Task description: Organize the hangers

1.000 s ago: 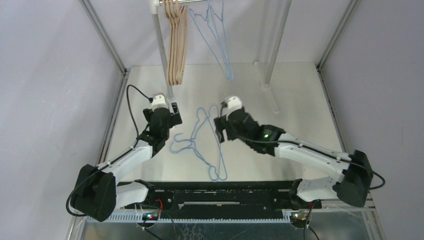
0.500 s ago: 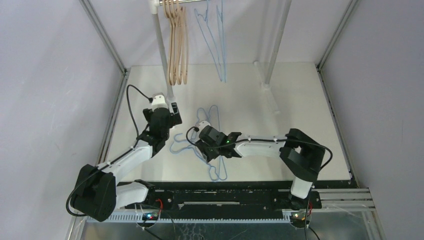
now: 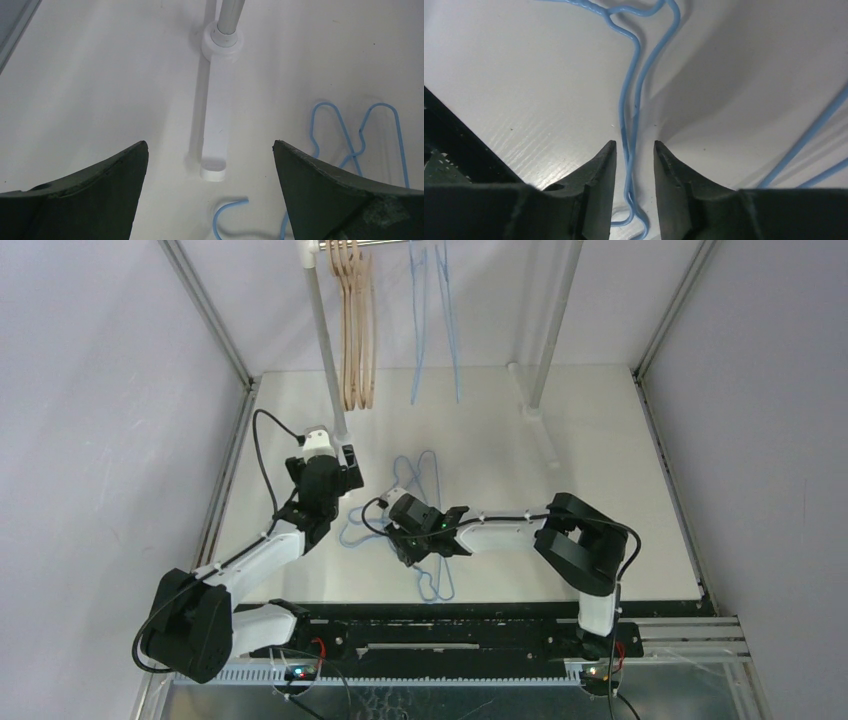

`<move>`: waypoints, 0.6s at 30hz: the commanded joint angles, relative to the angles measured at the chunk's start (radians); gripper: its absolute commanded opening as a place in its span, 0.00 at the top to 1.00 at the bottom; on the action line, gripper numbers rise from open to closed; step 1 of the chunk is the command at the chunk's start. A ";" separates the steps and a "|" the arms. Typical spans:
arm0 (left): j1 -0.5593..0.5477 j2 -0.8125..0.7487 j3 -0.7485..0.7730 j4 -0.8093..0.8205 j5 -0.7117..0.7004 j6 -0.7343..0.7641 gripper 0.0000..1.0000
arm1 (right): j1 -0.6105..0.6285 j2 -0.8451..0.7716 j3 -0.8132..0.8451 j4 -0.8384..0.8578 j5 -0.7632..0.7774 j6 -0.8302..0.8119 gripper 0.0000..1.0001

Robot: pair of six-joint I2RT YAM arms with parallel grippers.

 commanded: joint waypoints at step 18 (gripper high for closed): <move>0.006 -0.048 -0.020 0.042 -0.033 -0.010 0.01 | -0.077 -0.214 -0.030 -0.071 0.148 0.016 1.00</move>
